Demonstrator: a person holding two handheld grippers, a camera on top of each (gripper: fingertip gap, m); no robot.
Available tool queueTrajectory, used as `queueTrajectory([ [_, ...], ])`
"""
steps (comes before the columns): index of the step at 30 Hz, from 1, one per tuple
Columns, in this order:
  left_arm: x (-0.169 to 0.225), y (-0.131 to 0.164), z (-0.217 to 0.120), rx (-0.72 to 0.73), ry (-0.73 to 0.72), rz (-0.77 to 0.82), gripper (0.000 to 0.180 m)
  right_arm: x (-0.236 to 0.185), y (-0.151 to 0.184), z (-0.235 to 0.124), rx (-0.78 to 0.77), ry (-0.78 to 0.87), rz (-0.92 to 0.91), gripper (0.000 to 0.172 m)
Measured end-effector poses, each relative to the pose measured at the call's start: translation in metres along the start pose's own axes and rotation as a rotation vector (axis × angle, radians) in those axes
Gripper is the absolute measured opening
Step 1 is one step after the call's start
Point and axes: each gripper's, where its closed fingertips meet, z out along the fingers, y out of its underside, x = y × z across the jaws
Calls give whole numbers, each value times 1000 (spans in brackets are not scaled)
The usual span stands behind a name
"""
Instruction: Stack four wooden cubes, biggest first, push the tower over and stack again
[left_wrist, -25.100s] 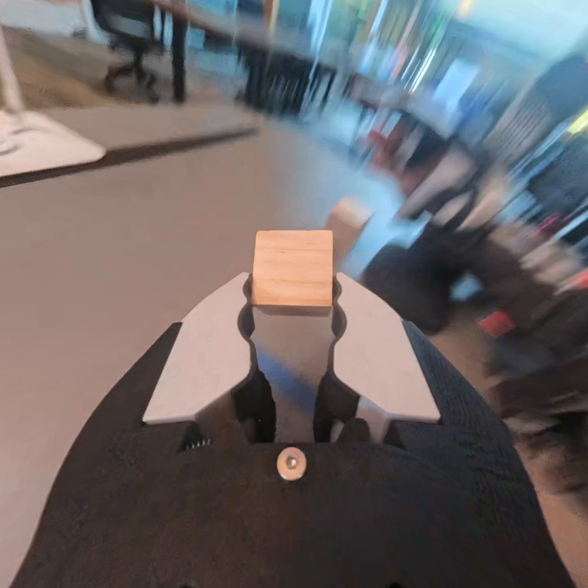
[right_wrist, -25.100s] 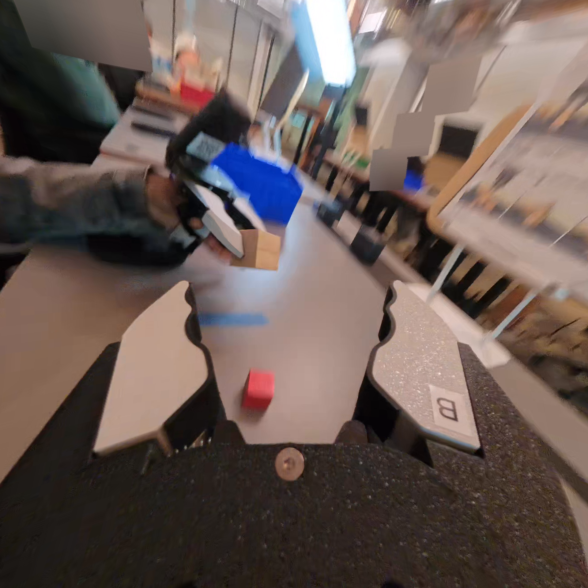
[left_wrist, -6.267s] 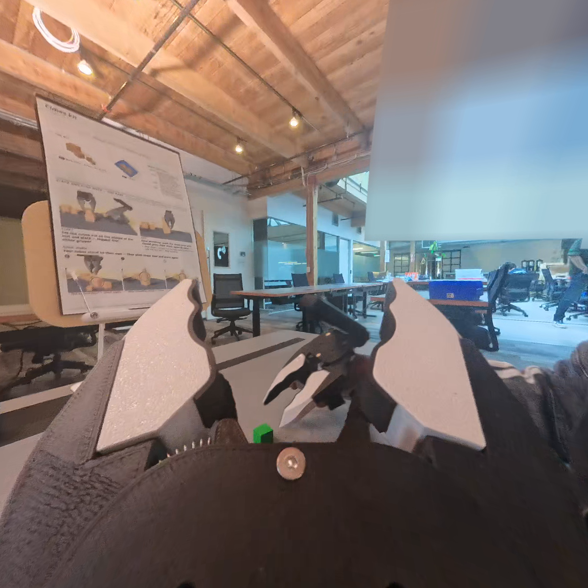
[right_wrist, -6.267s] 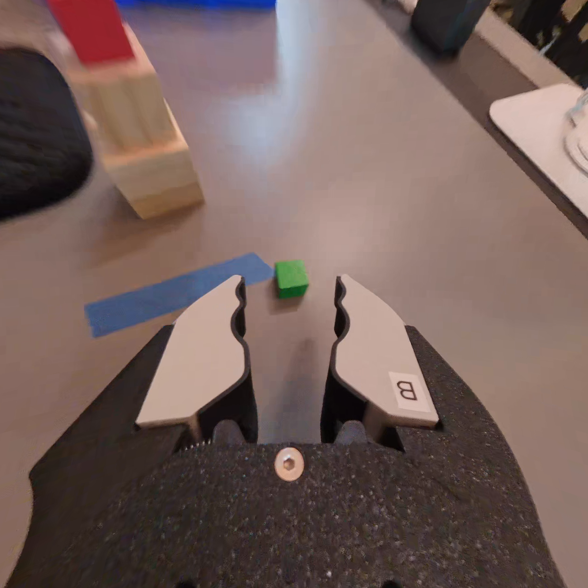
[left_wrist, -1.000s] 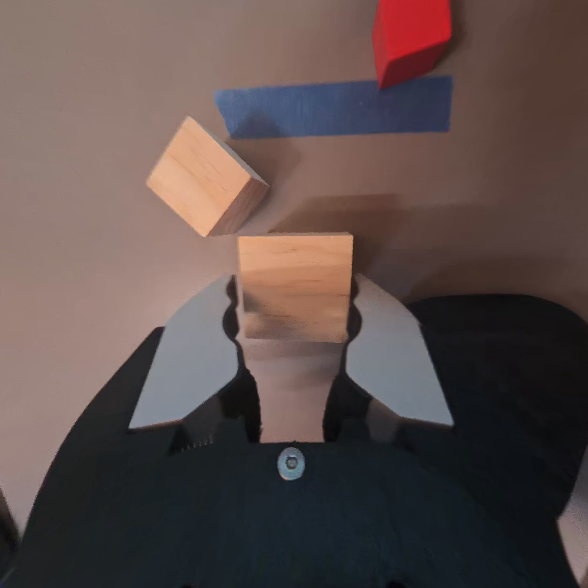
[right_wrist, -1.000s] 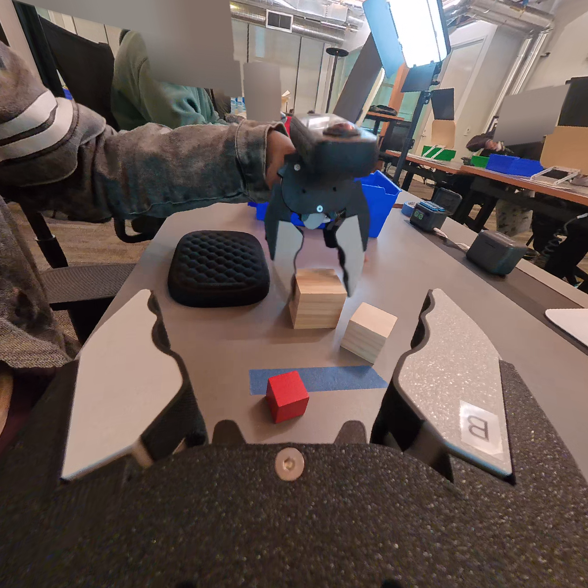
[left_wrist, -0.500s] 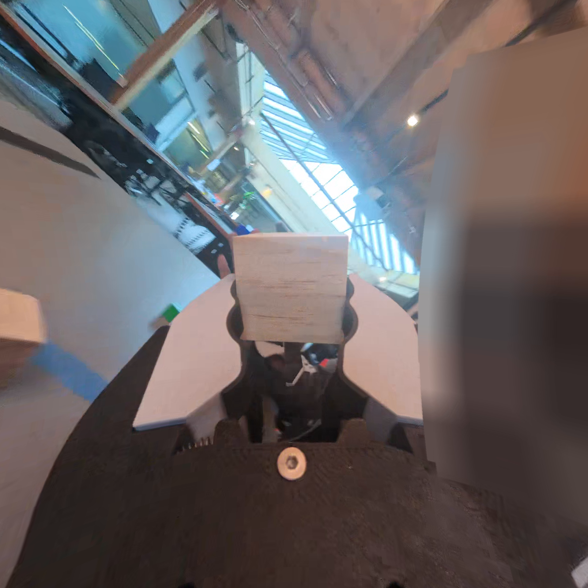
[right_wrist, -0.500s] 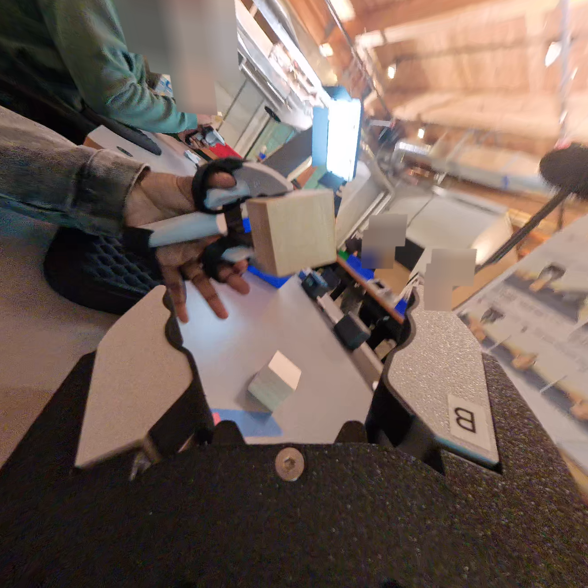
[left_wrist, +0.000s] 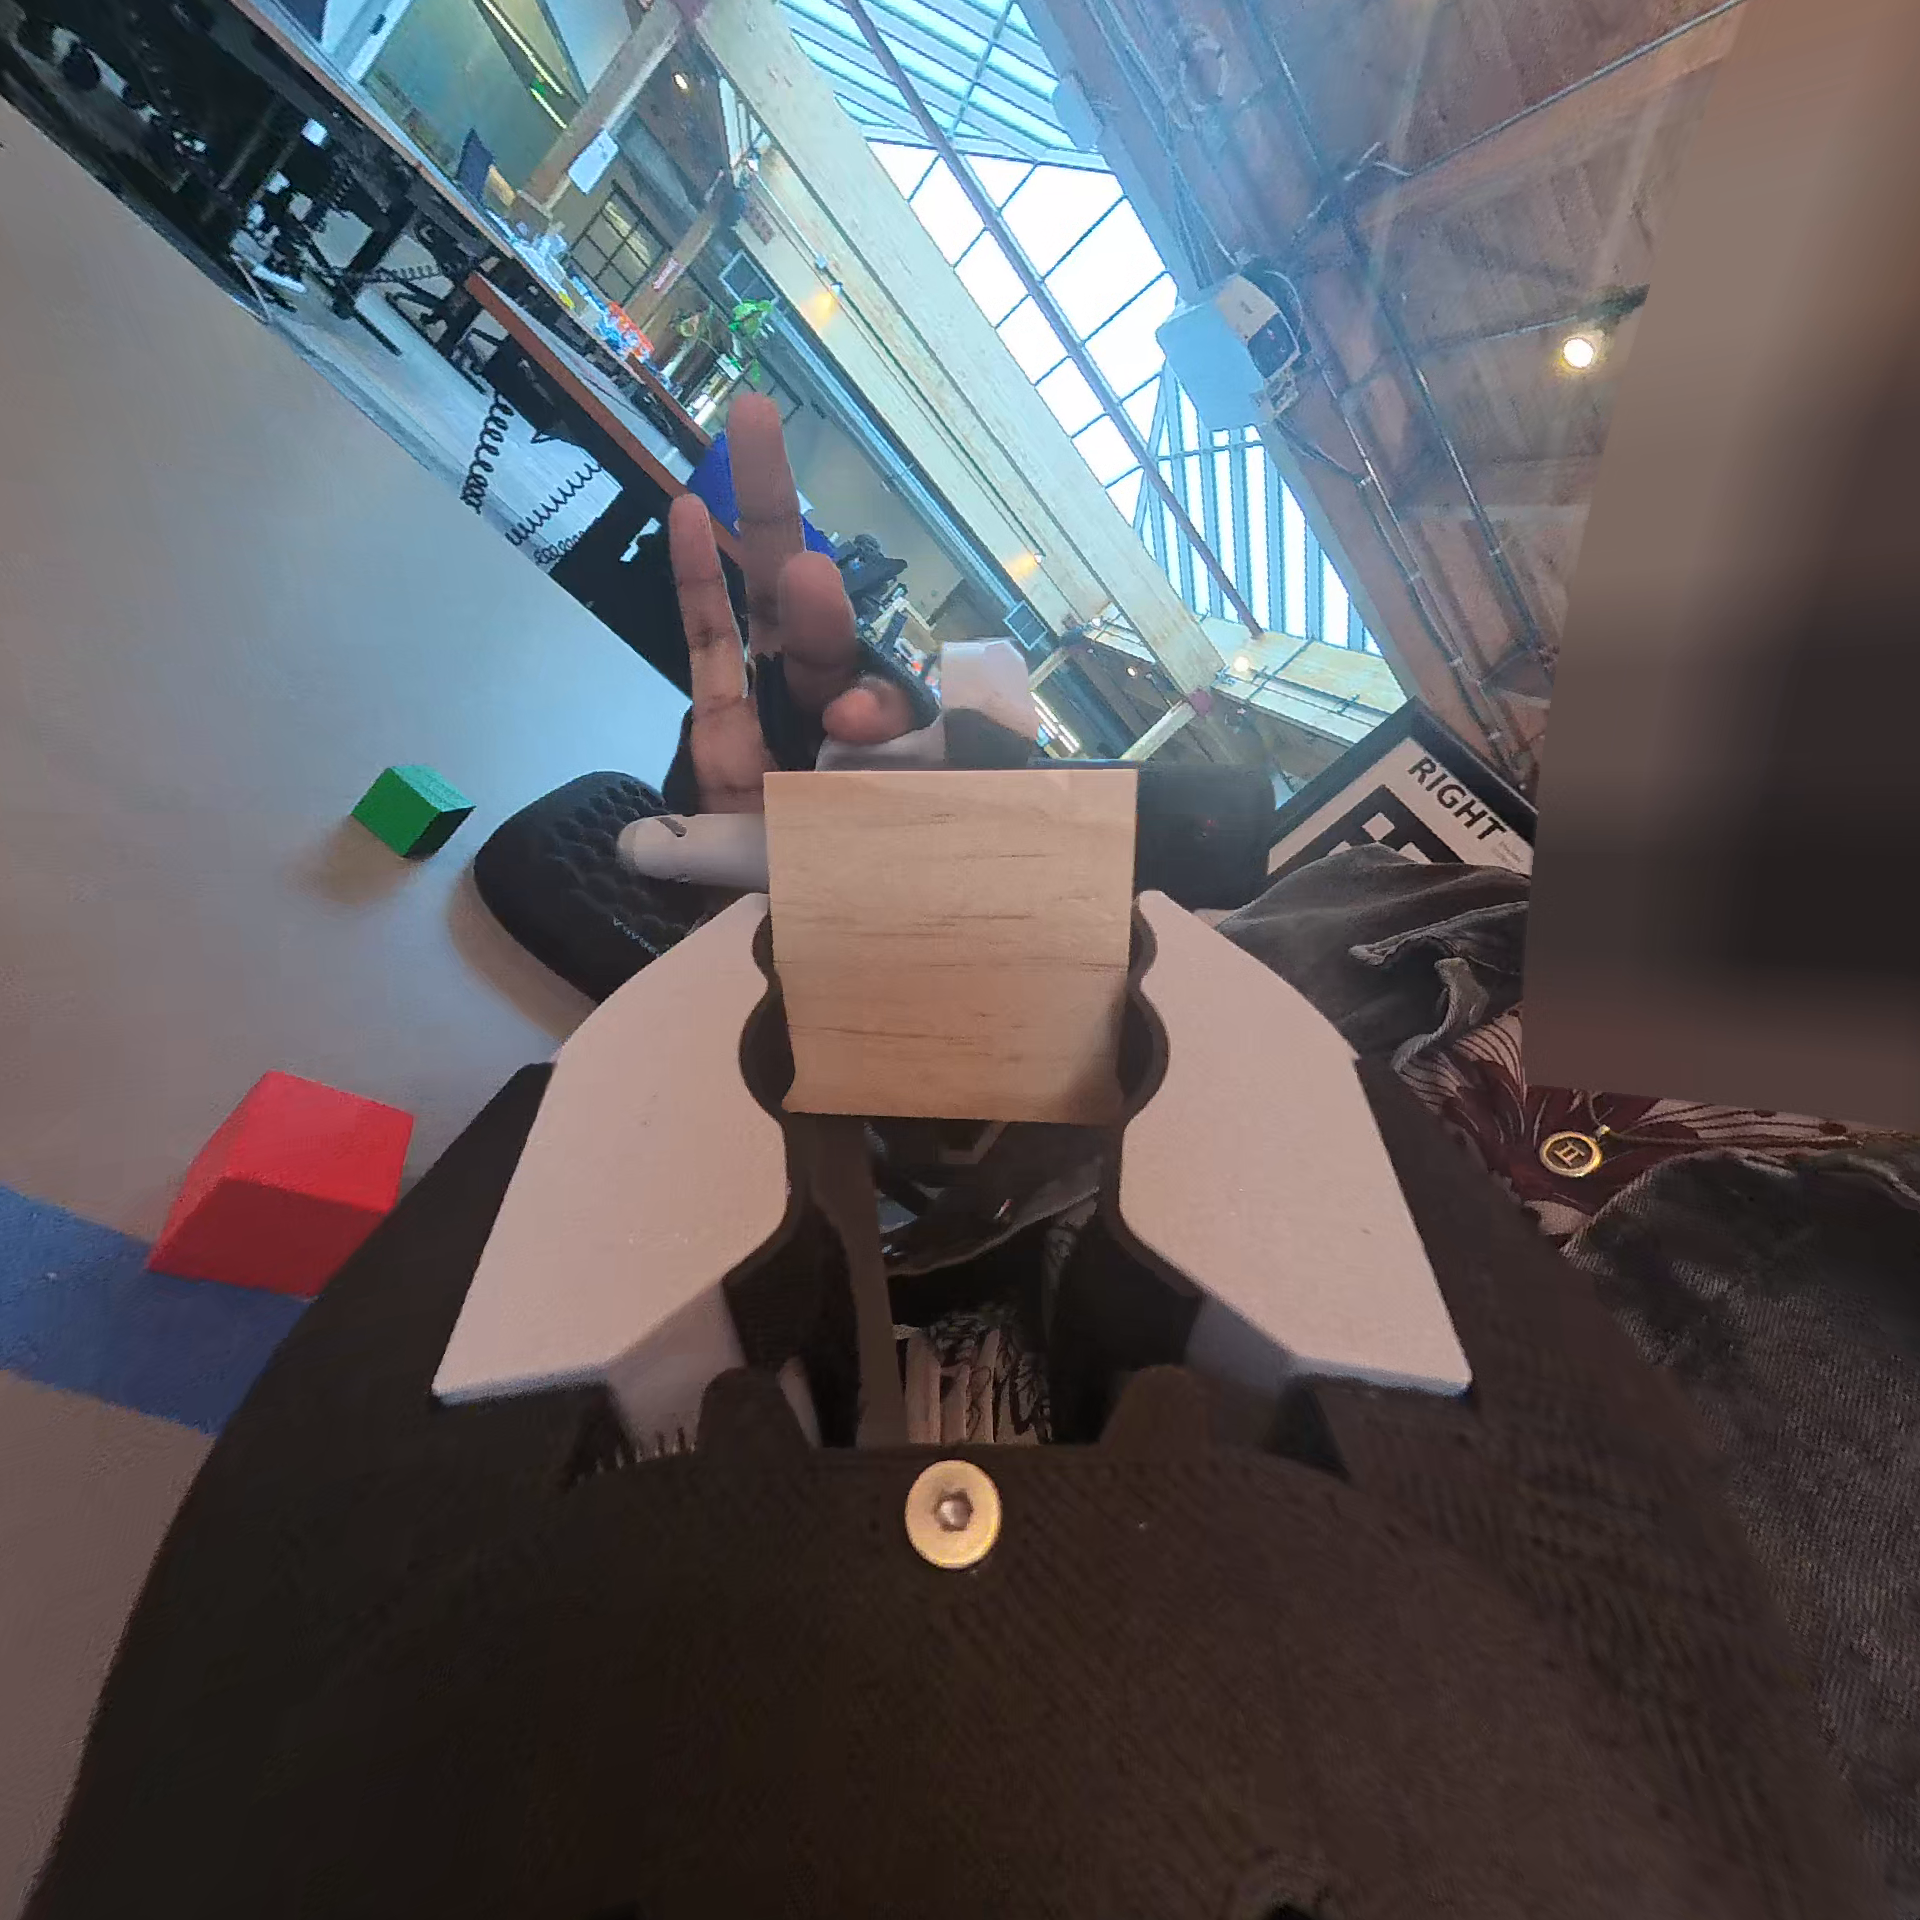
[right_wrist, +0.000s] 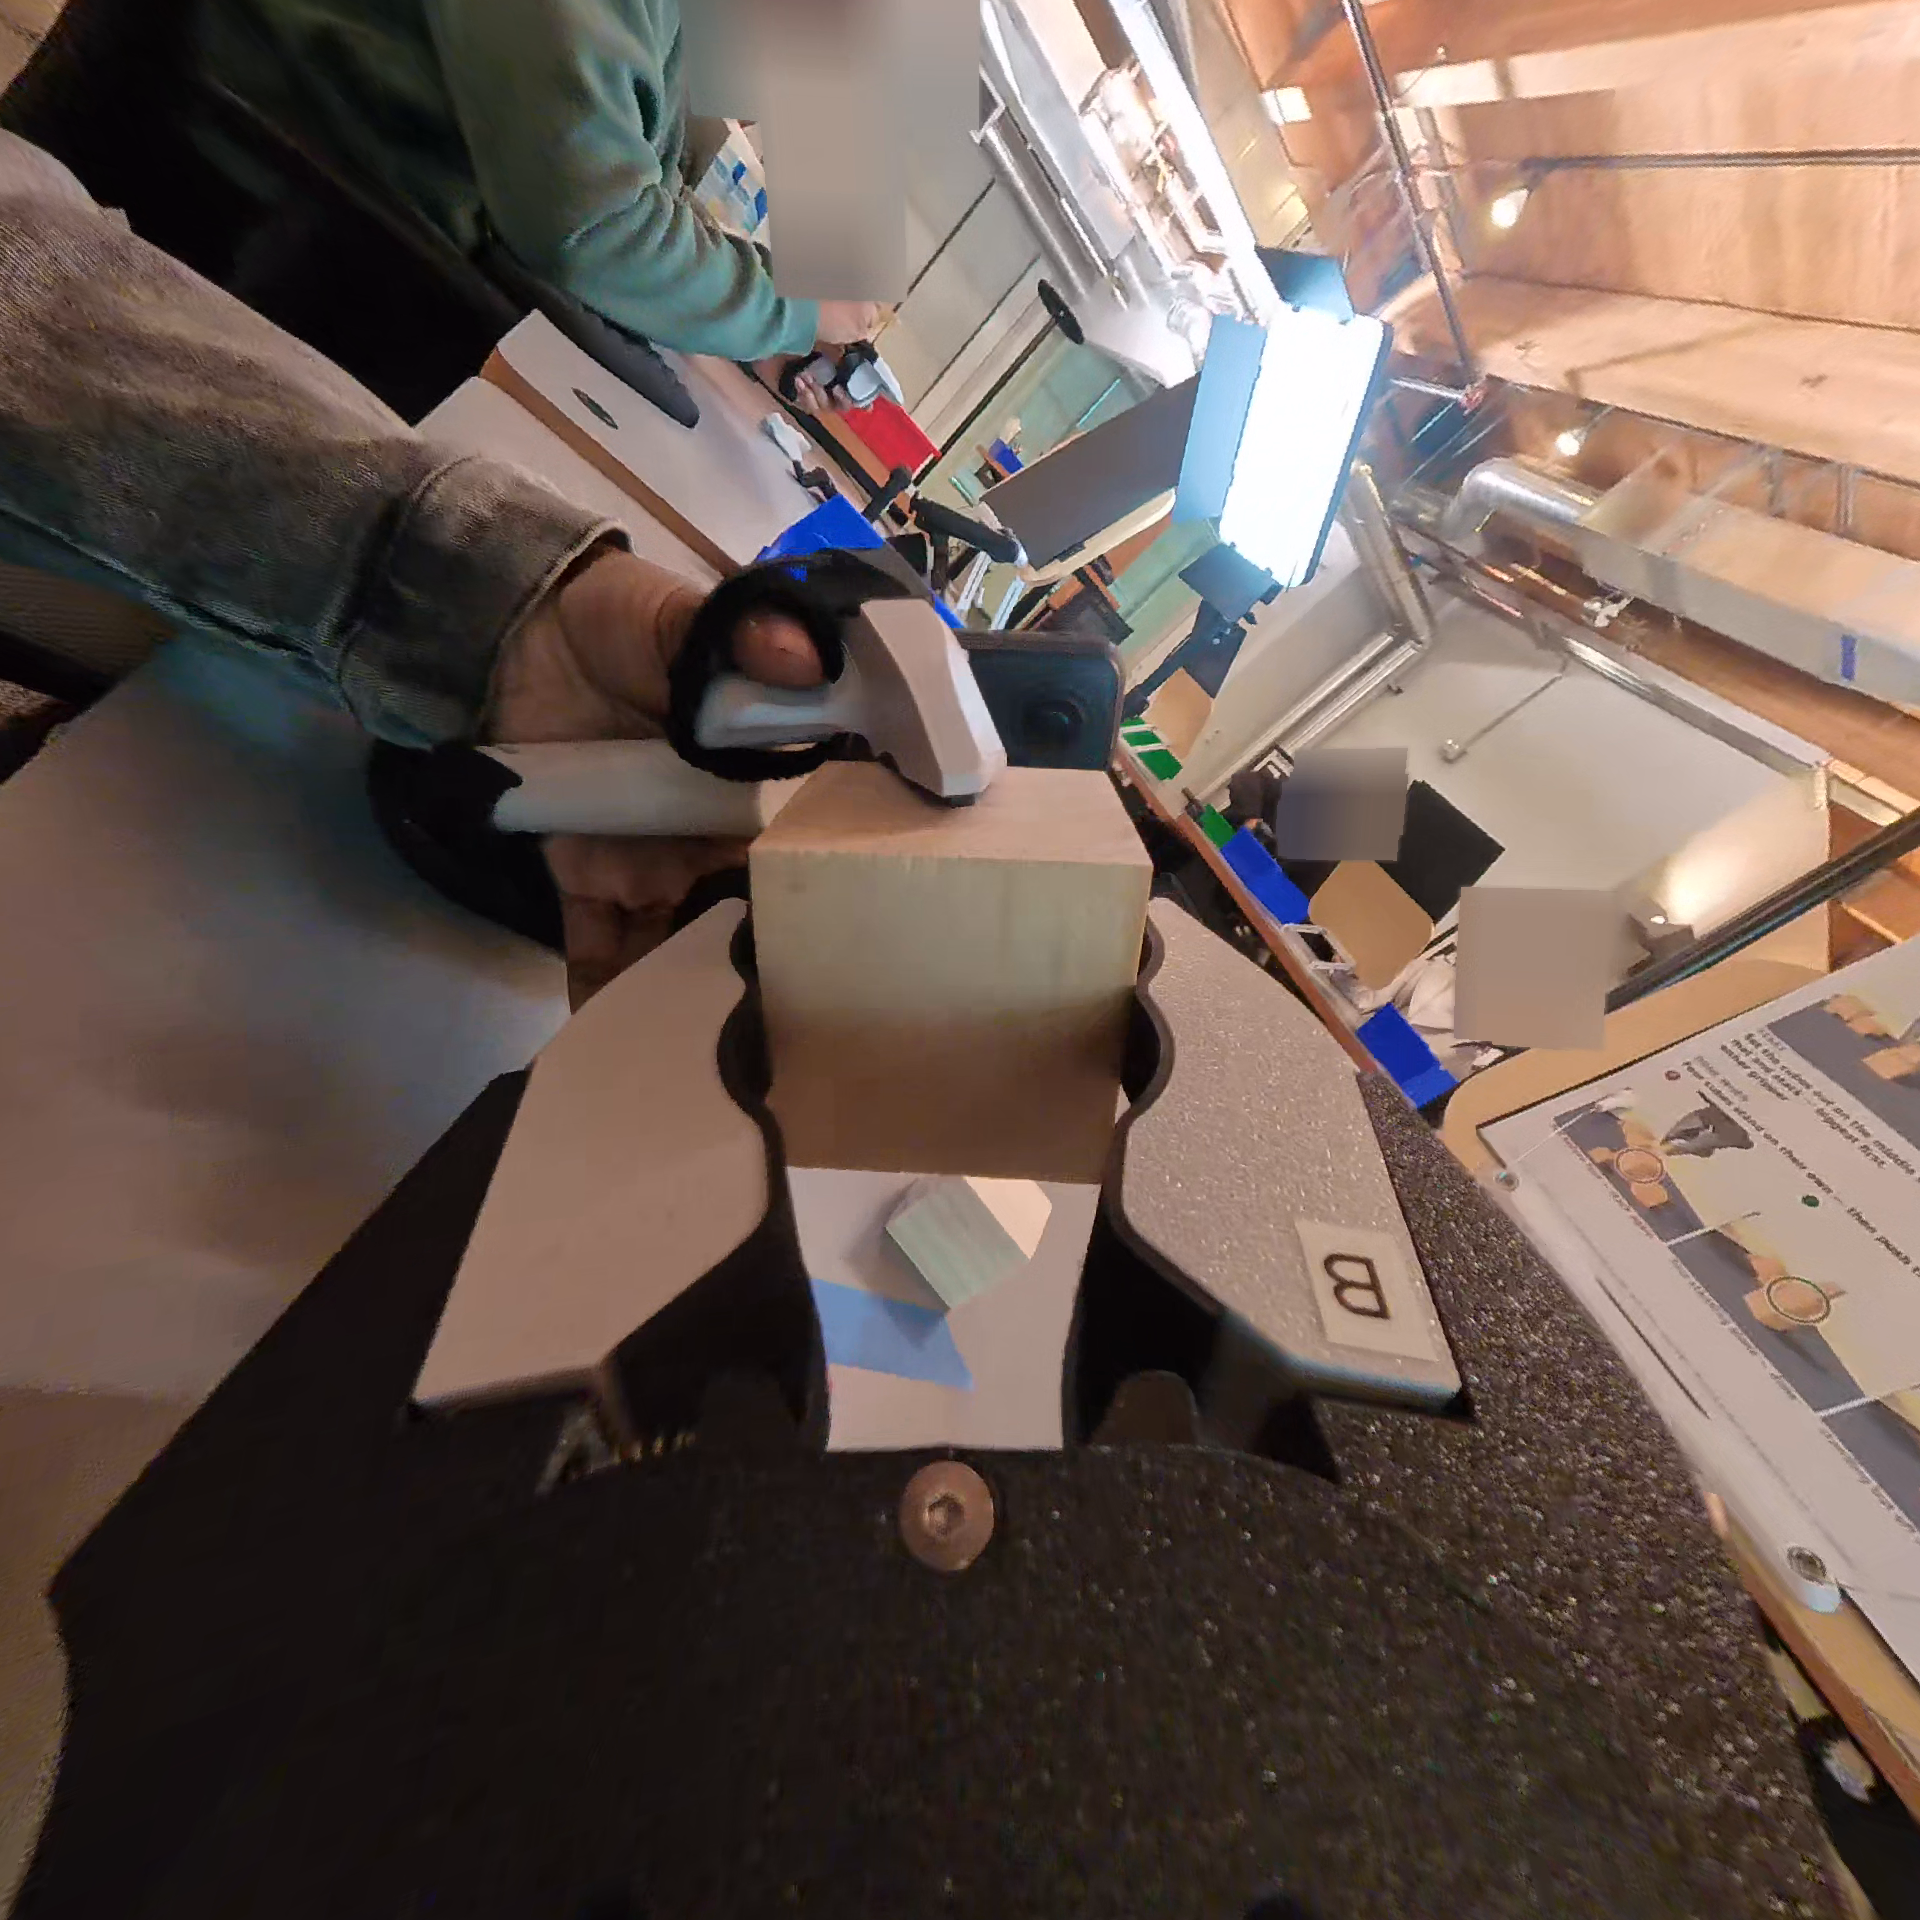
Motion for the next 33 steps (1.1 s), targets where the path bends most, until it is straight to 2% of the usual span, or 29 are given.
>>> queueTrajectory([
  [2, 3, -3, 1, -2, 17, 76, 63, 5, 0, -2, -10, -4, 22, 67],
  [3, 5, -9, 0, 15, 6, 152, 72, 9, -1, -5, -7, -12, 59, 67],
  [4, 7, -18, -2, 64, -26, 256, 88, 14, 0, -7, -20, -17, 99, 67],
  [6, 14, -45, -14, 235, -150, 603, 108, 30, 12, -14, -91, -34, 154, 67],
  [8, 23, -67, -32, 409, -337, 1033, 123, 46, 35, -22, -228, -87, 187, 66],
  [9, 22, -69, -38, 410, -436, 1199, 123, 53, 50, -26, -324, -137, 198, 66],
  [10, 15, -69, -42, 381, -513, 1269, 123, 59, 67, -30, -429, -197, 208, 66],
  [13, 1, -60, -41, 337, -517, 1175, 131, 82, 119, -40, -723, -390, 208, 66],
  [15, 4, -58, -37, 334, -494, 1167, 135, 97, 156, -42, -888, -509, 218, 67],
  [20, -8, -54, -39, 275, -540, 1166, 135, 105, 227, -37, -1145, -726, 367, 66],
  [24, -8, -55, -40, 283, -536, 1146, 135, 98, 250, -31, -1168, -785, 413, 67],
  [32, -12, -58, -46, 283, -560, 1122, 135, 93, 263, -36, -1177, -785, 396, 67],
  [33, -13, -57, -45, 276, -562, 1120, 135, 93, 263, -34, -1162, -771, 404, 76],
])
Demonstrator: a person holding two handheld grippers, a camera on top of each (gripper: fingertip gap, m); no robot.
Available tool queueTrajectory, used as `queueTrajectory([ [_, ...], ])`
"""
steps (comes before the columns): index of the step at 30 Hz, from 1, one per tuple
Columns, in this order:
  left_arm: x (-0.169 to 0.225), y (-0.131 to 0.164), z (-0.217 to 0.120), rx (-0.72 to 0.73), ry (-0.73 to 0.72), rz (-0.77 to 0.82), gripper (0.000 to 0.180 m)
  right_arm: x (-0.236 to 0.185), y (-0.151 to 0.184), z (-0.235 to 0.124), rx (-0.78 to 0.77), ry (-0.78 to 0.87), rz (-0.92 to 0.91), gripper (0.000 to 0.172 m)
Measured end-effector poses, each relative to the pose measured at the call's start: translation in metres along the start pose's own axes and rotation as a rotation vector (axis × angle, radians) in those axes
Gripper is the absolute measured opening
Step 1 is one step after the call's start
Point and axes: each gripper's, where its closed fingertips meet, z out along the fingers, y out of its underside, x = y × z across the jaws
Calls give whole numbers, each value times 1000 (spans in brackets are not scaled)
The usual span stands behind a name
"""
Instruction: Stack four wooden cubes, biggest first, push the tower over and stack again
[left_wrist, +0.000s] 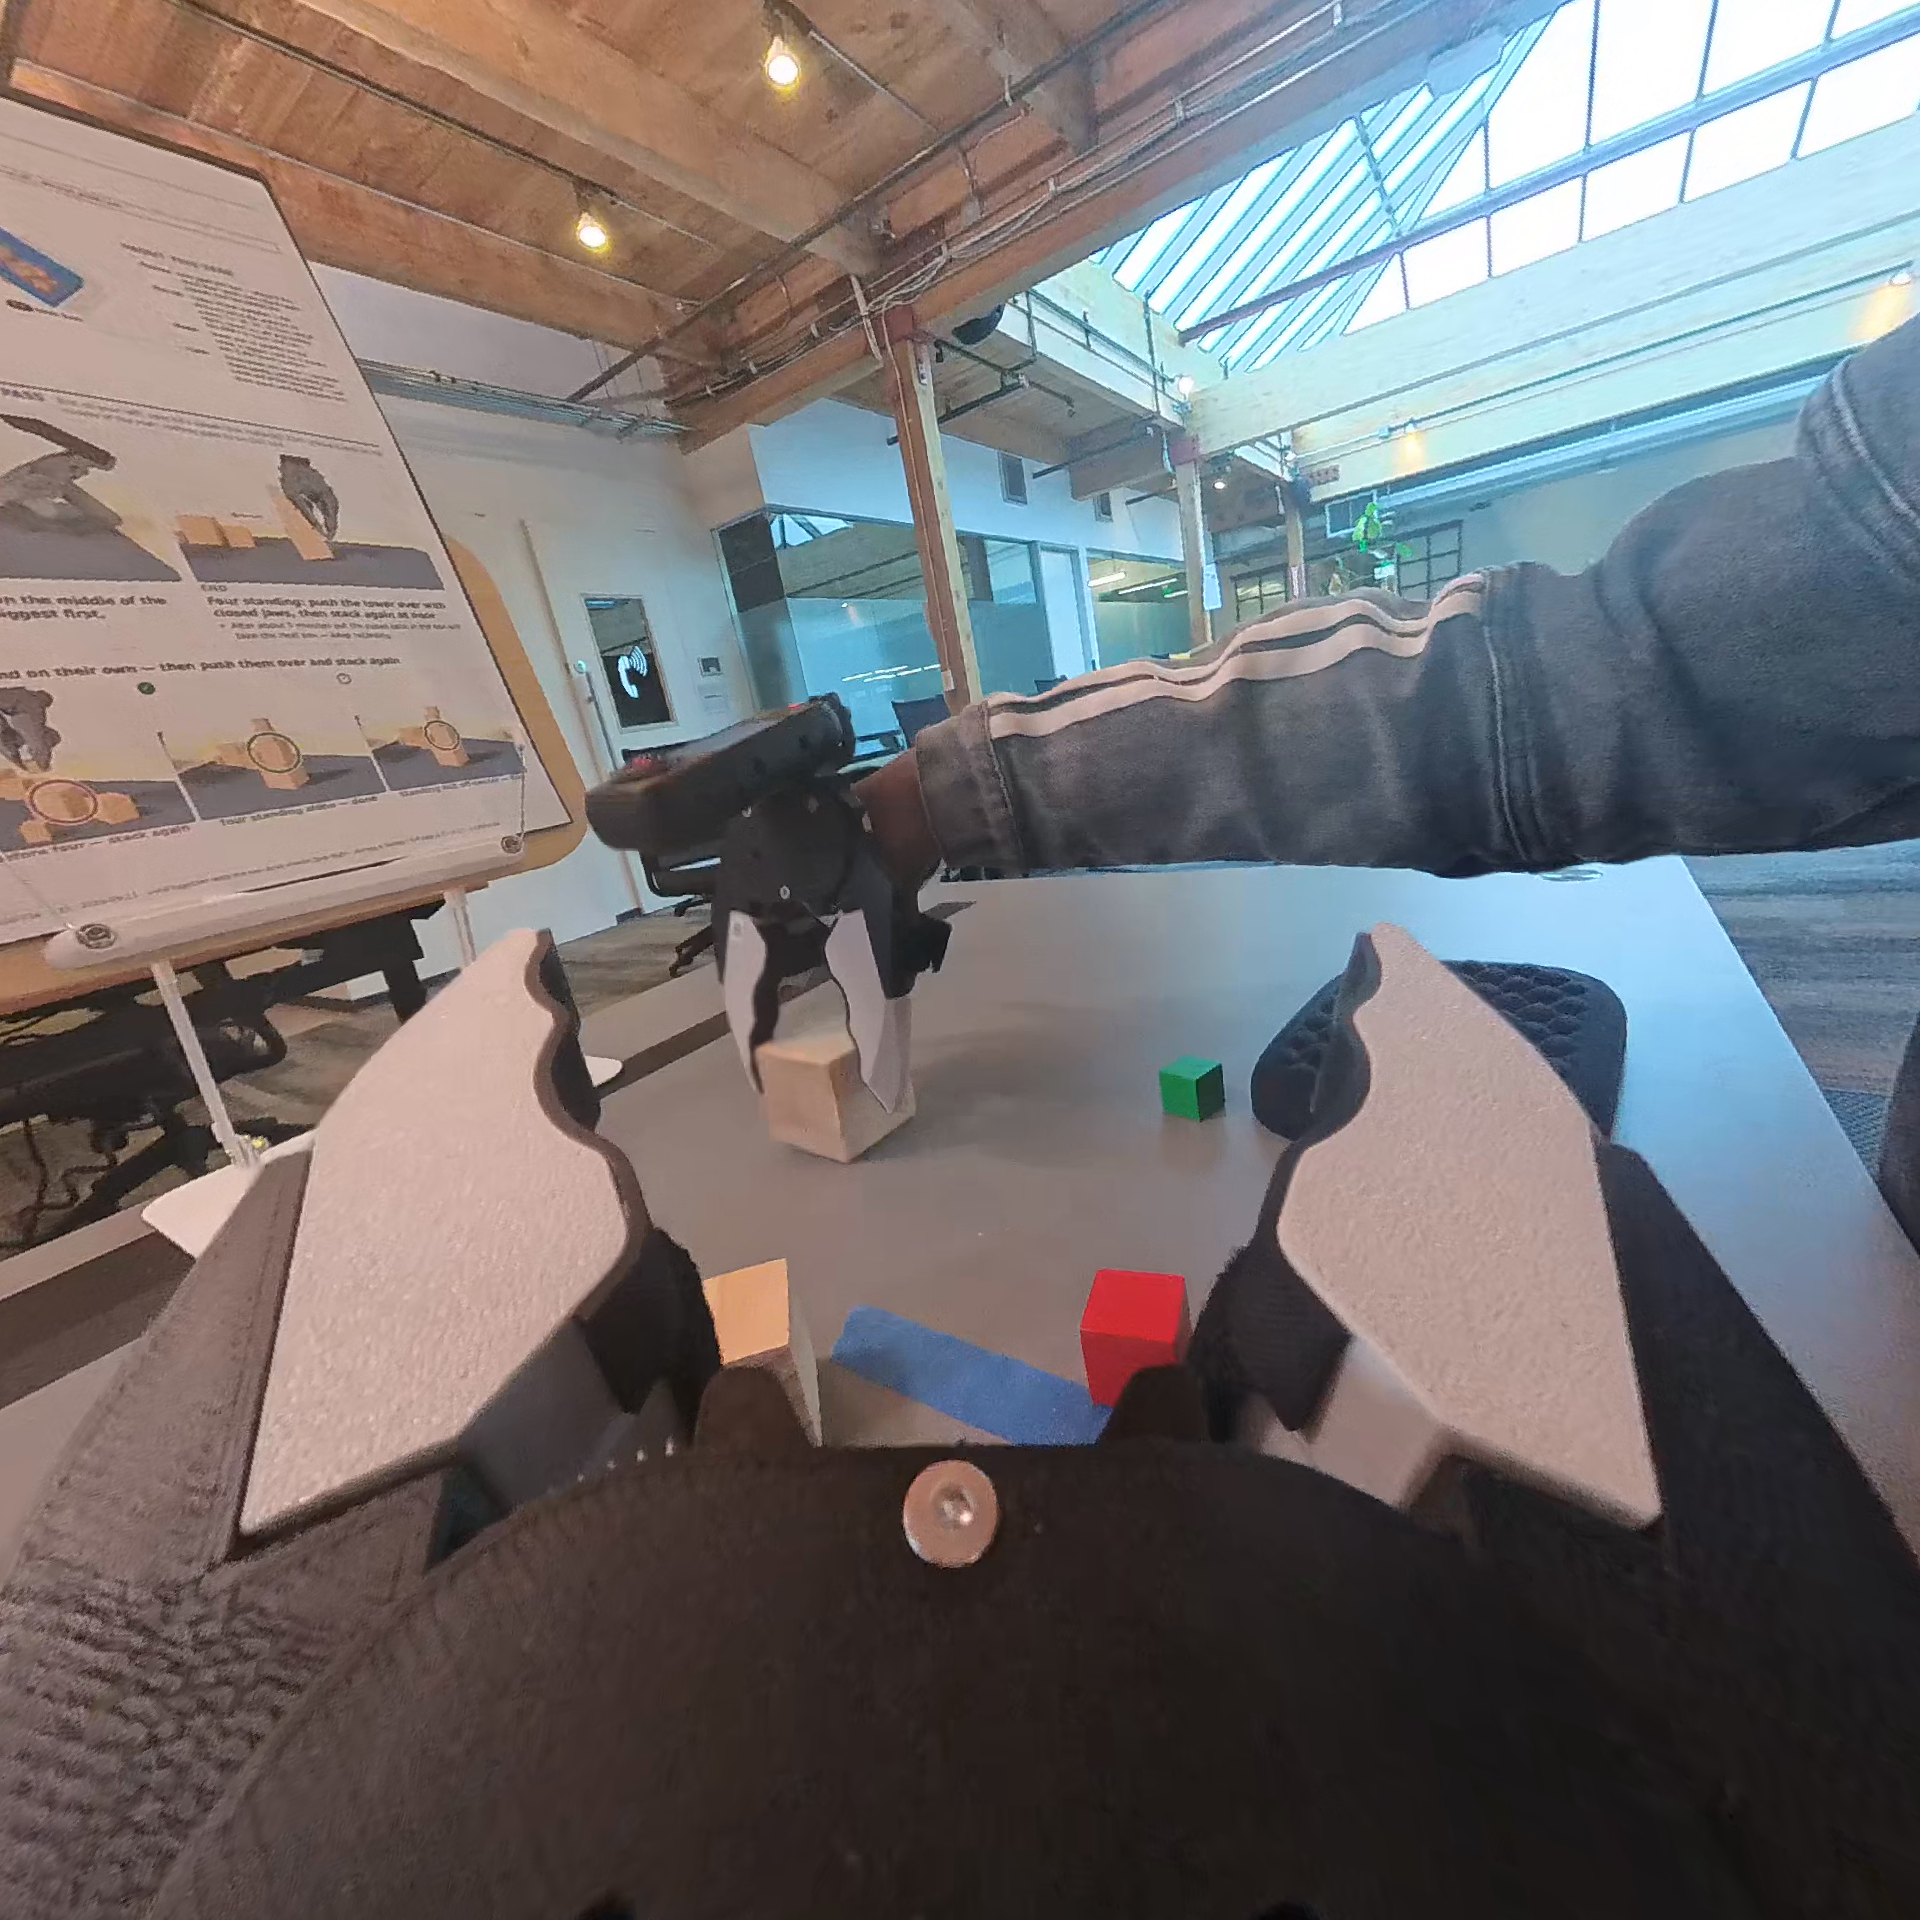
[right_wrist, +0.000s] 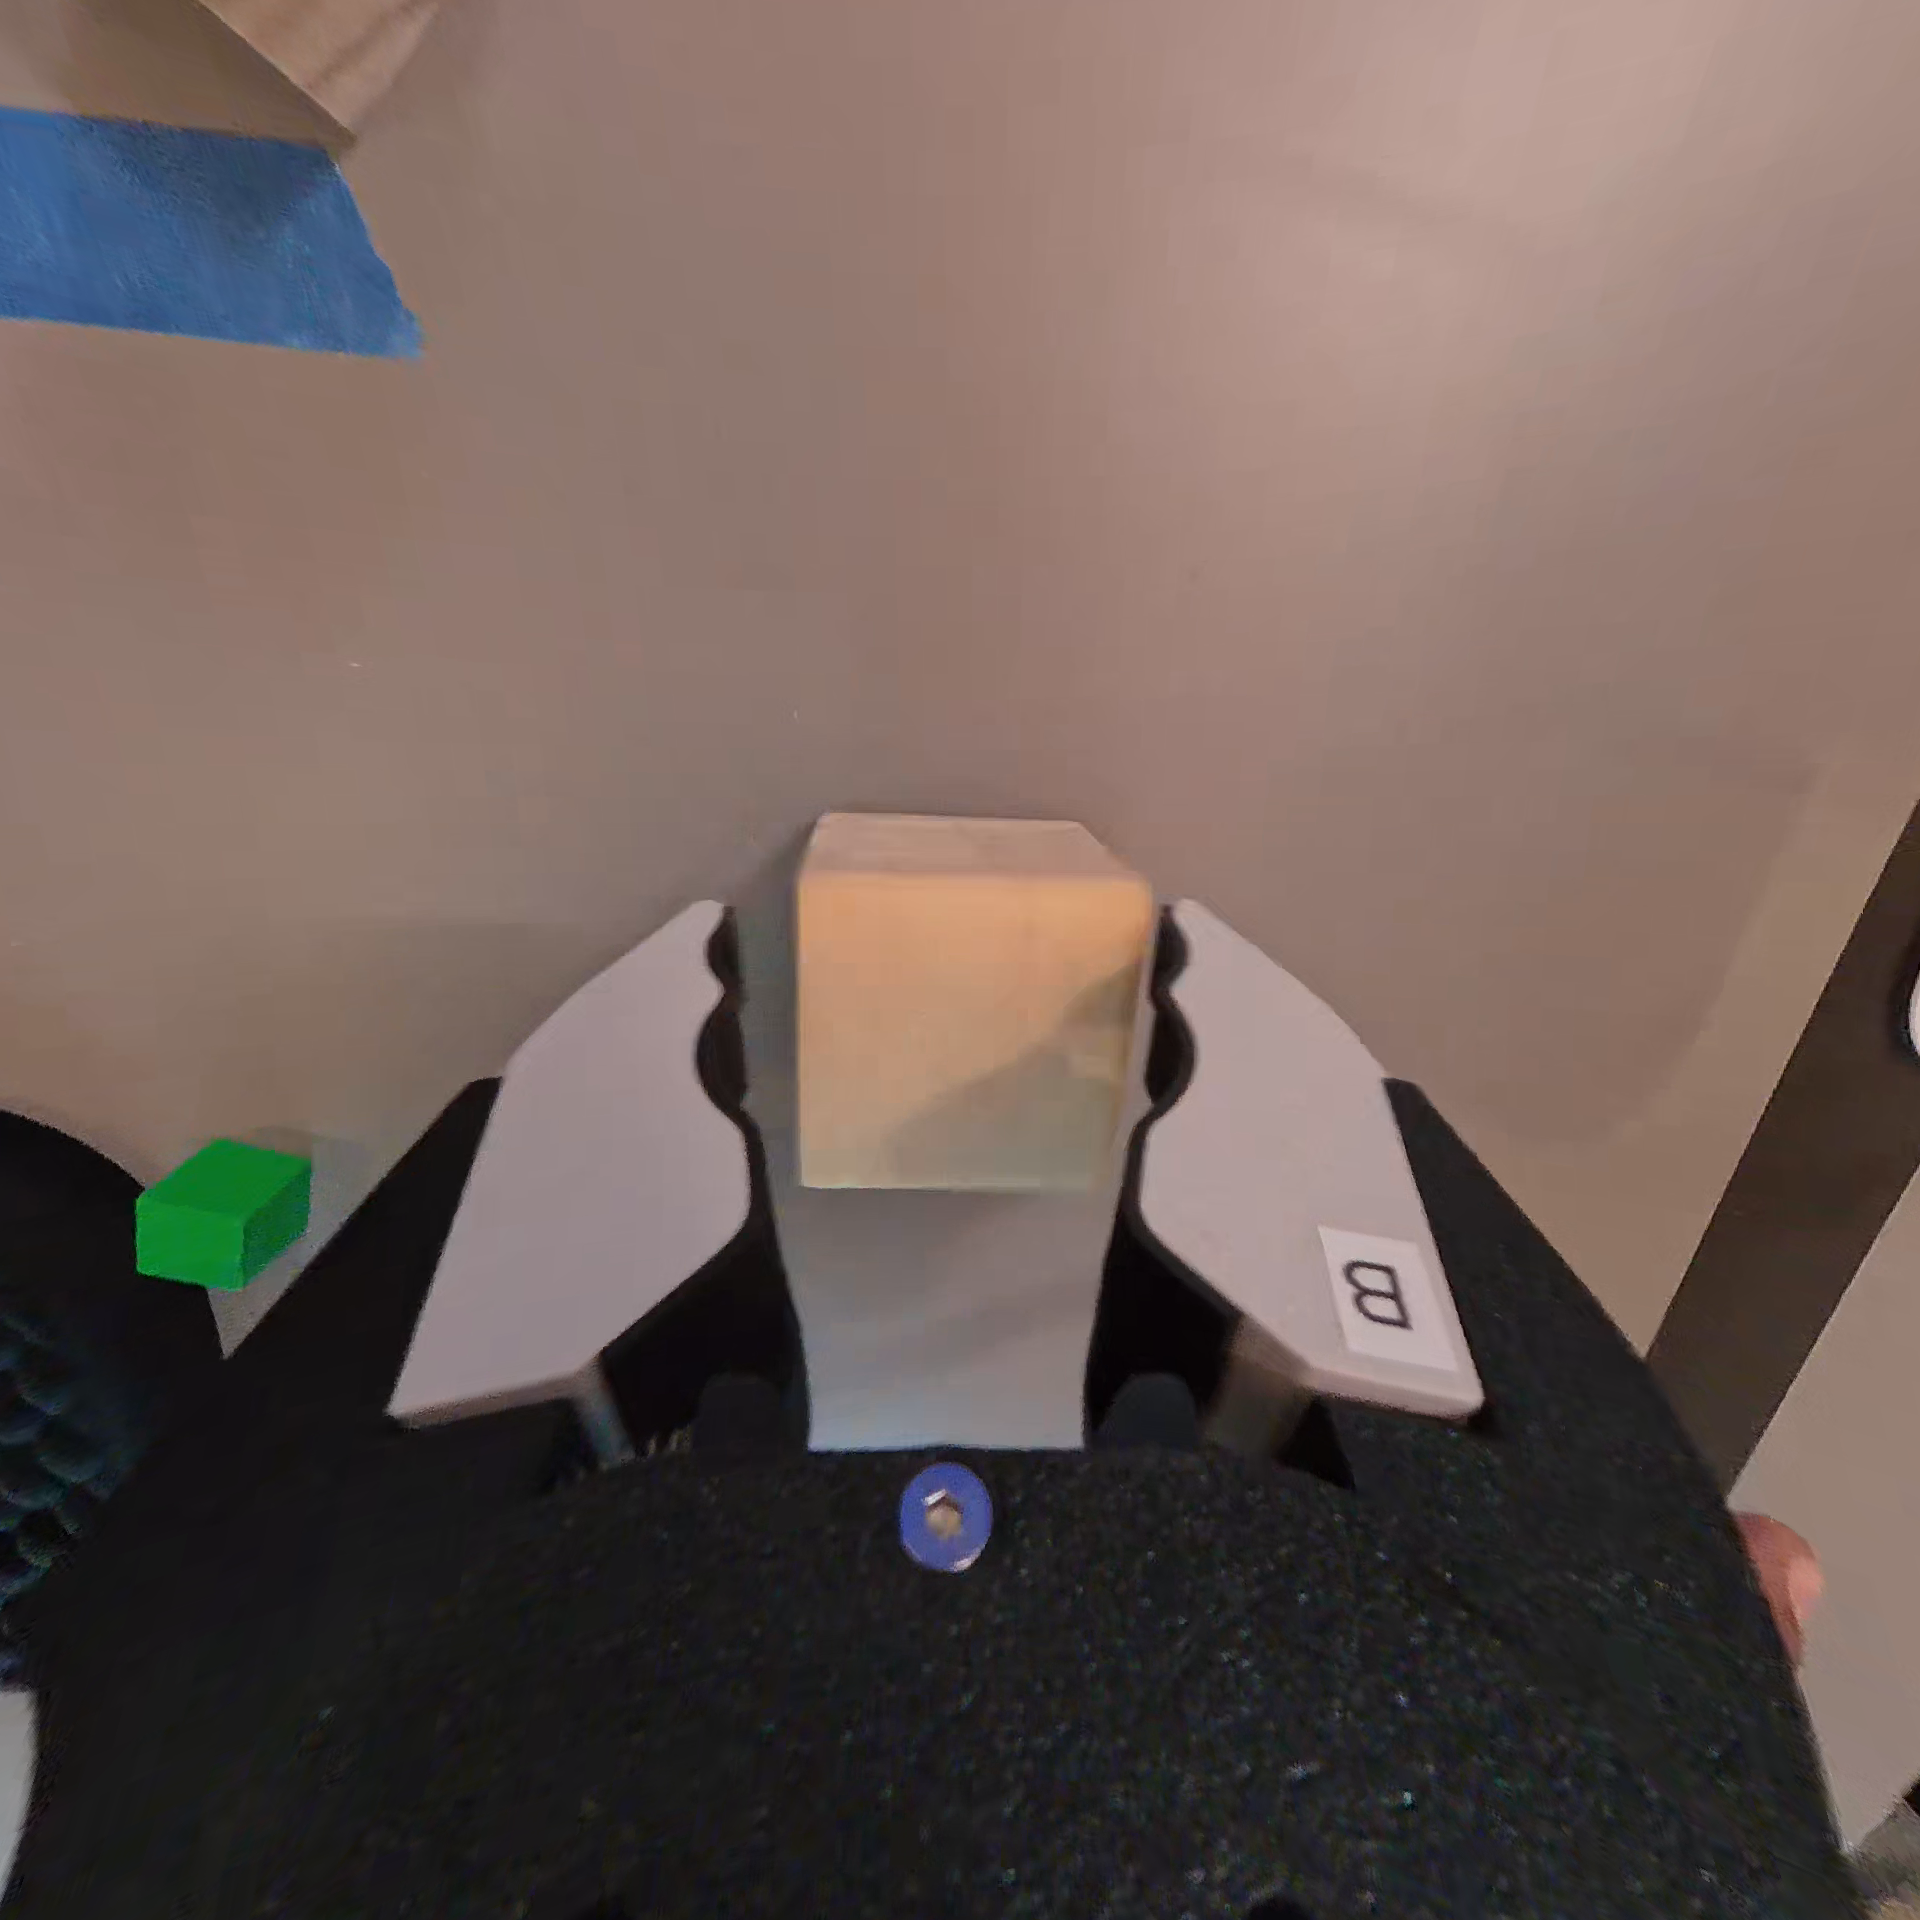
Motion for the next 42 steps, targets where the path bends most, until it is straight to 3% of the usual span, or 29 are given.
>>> queueTrajectory([
  [2, 1, 4, 1, -20, 1, 6, 135, -1, -9, -5, 71, -3, 17, 93],
  [7, 2, 7, 2, -35, 3, 10, 135, -4, -18, -19, 163, 51, 5, 100],
  [10, -12, 15, 2, -88, -67, -22, 134, -16, -31, -29, 293, 76, 36, 118],
  [13, -43, 45, 0, -301, -208, -67, 108, -34, -57, -54, 590, 129, 79, 142],
  [16, -52, 80, 0, -631, -171, -104, 94, -53, -68, -75, 825, 173, 74, 145],
  [18, -54, 108, -3, -870, -92, -61, 93, -58, -68, -79, 904, 179, 96, 146],
  [21, -63, 143, -3, -1088, -19, 7, 92, -59, -65, -76, 981, 159, 145, 146],
  [22, -66, 154, -3, -1136, 1, 13, 84, -58, -65, -74, 992, 154, 154, 146],
  [24, -69, 168, -4, -1178, 39, -13, 49, -58, -62, -68, 981, 160, 164, 146],
  [27, -82, 153, 12, -974, -31, -201, 48, -54, -67, -78, 1061, 248, 151, 141],
  [30, -82, 85, 44, -446, 12, -631, 48, -50, -86, -104, 1224, 451, 103, 132],
  [32, -84, 26, 54, -44, 134, -1005, 47, -62, -102, -120, 1296, 606, -8, 129],
  [34, -89, -9, 52, 236, 255, -1265, 47, -79, -118, -133, 1335, 752, -108, 123],
  [35, -89, -12, 53, 287, 263, -1300, 47, -88, -126, -139, 1362, 813, -144, 119],
  [38, -75, -8, 60, 262, 275, -1275, 47, -101, -141, -150, 1363, 980, -195, 102],
  [42, -56, -10, 64, 248, 367, -1311, 47, -101, -148, -140, 1297, 1019, -198, 80],
])
